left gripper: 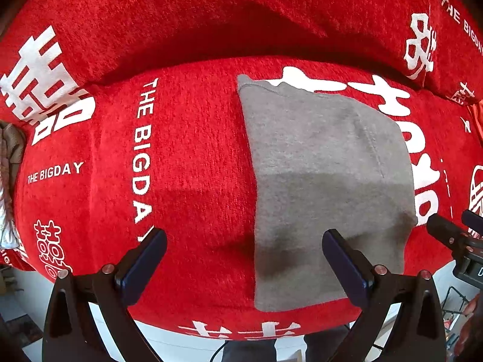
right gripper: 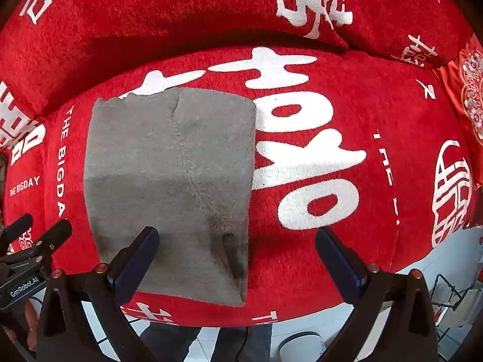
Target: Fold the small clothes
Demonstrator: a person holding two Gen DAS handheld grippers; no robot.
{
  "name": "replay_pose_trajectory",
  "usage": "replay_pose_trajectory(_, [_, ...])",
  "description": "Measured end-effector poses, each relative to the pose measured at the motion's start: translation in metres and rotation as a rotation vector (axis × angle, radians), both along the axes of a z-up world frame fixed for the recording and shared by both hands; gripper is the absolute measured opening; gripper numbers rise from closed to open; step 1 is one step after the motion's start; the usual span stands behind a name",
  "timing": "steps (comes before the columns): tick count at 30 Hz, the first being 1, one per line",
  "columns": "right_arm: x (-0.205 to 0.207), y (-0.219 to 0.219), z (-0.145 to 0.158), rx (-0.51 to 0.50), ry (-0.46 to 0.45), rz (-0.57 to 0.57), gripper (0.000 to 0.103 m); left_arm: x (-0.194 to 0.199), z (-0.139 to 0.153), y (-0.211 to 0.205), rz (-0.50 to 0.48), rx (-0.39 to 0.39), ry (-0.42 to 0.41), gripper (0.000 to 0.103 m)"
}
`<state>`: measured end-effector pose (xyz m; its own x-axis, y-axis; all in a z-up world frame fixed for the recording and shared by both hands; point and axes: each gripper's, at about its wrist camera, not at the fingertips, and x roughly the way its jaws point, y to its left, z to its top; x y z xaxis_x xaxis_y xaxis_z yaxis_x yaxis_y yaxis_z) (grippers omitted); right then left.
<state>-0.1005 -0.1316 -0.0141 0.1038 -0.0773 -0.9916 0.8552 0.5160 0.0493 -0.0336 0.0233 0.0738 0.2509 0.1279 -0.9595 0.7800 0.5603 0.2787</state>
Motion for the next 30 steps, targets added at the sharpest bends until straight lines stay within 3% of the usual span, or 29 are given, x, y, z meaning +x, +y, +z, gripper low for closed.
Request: replay_pose_trajectory(30, [0.0046,0.0025,-0.0036,0.015,0.016,0.012,0.103,0.0008,0.0027,-0.0007,0.004,0.001,-0.026,0.103])
